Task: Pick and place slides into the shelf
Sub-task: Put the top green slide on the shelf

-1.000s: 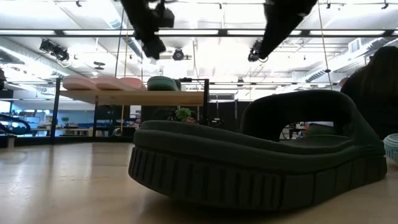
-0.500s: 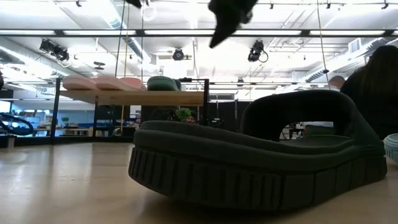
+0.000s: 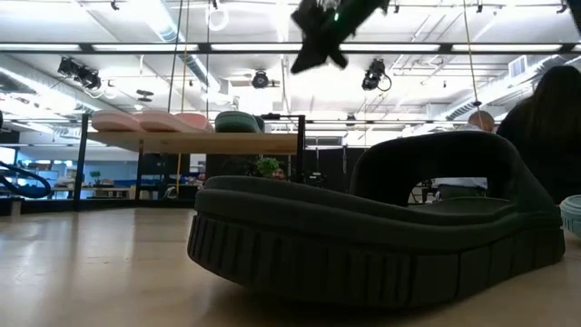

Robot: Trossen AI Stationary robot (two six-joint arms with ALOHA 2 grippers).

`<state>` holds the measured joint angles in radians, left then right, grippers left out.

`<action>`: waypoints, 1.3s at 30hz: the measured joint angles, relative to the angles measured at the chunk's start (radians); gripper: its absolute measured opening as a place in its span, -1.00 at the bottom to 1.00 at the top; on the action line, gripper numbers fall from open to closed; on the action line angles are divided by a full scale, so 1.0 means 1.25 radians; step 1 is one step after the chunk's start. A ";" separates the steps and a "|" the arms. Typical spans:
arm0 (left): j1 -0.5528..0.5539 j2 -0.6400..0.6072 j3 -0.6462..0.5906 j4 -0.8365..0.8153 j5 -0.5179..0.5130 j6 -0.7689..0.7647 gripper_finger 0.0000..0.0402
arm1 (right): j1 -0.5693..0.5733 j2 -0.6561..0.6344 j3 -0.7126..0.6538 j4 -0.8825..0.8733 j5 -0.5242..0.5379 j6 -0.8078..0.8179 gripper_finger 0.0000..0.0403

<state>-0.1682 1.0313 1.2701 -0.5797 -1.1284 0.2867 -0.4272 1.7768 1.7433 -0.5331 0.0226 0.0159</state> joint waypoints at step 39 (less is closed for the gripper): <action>0.000 -0.001 0.000 -0.001 0.000 0.074 -0.98 | -0.037 0.247 -0.001 0.242 0.002 -0.005 -1.00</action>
<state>-0.1677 1.0298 1.2701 -0.5815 -1.1290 0.3790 -0.4729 2.0857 1.7424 -0.2309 0.0248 0.0101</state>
